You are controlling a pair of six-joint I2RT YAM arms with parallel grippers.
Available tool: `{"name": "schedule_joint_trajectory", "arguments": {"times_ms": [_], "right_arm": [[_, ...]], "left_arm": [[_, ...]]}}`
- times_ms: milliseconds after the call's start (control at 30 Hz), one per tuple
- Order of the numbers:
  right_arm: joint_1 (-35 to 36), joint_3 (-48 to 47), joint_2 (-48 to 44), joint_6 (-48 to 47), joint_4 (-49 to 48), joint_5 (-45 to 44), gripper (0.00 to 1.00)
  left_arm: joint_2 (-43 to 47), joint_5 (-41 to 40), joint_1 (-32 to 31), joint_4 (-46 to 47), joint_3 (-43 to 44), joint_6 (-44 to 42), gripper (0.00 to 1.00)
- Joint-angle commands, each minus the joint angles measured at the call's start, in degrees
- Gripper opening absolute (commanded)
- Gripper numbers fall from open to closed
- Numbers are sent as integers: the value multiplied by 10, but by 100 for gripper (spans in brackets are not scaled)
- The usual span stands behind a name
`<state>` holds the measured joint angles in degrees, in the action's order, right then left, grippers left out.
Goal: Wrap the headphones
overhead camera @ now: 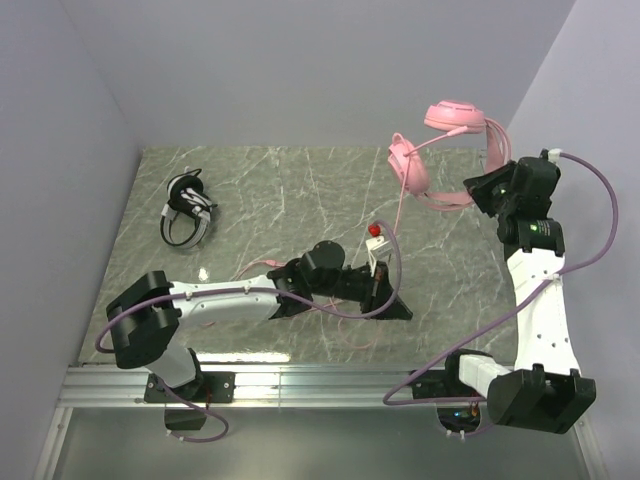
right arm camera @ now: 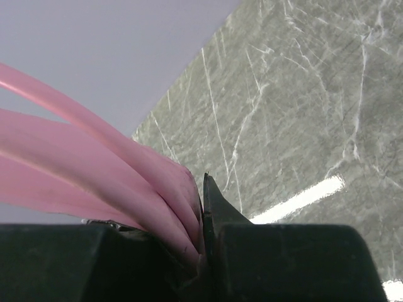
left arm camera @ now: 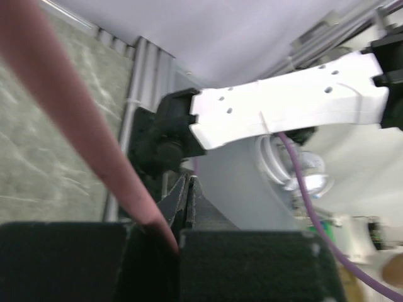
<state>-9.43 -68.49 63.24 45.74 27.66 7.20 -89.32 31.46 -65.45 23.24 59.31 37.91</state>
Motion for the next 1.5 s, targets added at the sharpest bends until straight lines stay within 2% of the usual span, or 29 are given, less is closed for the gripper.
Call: {"name": "schedule_joint_trajectory", "arguments": {"times_ms": [0,100,300,600,733,833,933,1167,1367,1467], "right_arm": [[-9,-62,-20,64,-57,7,0],[-12,-79,-13,61,-44,12,0],[-13,-94,-8,60,-31,9,0],[-13,-106,-5,60,-11,6,0],[-13,-97,-15,59,-14,4,0],[-13,-94,-19,59,-13,5,0],[-13,-95,-20,58,-15,8,0],[-13,-100,-19,55,-10,12,0],[-13,-67,-37,53,-24,25,0],[-9,-56,-45,52,-29,33,0]], "left_arm": [[1,63,-6,124,-52,116,1],[-8,63,-10,158,-74,137,0],[-9,43,-35,170,-101,111,0],[-24,17,-81,116,-85,34,3],[-24,11,-80,117,-83,34,4],[-20,0,-81,105,-75,22,0],[-17,-10,-80,102,-69,17,1],[-5,-51,-78,40,-62,-15,1],[26,-42,-36,23,-62,-4,1],[36,-47,-25,-29,-28,-40,2]]}}
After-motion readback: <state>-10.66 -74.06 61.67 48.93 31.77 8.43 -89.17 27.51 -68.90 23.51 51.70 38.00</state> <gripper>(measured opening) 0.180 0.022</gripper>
